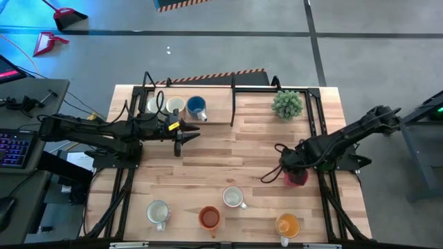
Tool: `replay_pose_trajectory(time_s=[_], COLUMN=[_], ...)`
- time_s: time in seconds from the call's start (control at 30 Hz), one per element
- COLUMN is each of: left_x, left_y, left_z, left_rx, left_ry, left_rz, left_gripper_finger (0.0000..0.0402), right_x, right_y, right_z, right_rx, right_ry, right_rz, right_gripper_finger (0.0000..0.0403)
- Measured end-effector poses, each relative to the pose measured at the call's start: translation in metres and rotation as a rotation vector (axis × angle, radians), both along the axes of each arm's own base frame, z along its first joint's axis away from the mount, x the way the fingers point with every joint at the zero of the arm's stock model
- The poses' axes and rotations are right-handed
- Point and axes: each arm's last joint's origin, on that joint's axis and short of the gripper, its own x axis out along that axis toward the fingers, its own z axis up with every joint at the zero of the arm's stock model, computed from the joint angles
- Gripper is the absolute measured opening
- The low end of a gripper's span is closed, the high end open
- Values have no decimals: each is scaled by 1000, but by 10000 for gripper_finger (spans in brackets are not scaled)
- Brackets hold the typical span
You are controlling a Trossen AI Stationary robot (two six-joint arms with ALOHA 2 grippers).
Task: Place coffee mugs
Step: Put the red mug on the shelf
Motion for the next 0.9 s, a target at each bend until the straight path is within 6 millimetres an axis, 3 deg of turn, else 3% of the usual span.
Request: replay_pose_trajectory(time_s=[0.23, 0.5, 0.63, 0.8, 0.9], left_x=[0, 0, 0, 0, 0], left_y=[0, 0, 0, 0, 0], left_z=[0, 0, 0, 0, 0], left_rx=[0, 0, 0, 1, 1], left_ry=[0, 0, 0, 1, 1], left_rz=[0, 1, 1, 1, 1], left_gripper_finger=[102, 102, 102, 102, 102], right_x=[-1, -4, -6, -6, -7], right_y=[1, -1, -2, -2, -1], right_z=[-25, -33, -36, -36, -36], right_rx=[53, 38, 32, 37, 41], right_ry=[-19, -11, 1, 4, 6], right_rz=[-5, 6, -5, -9, -23], right_gripper_finger=[158, 147, 107, 20, 7])
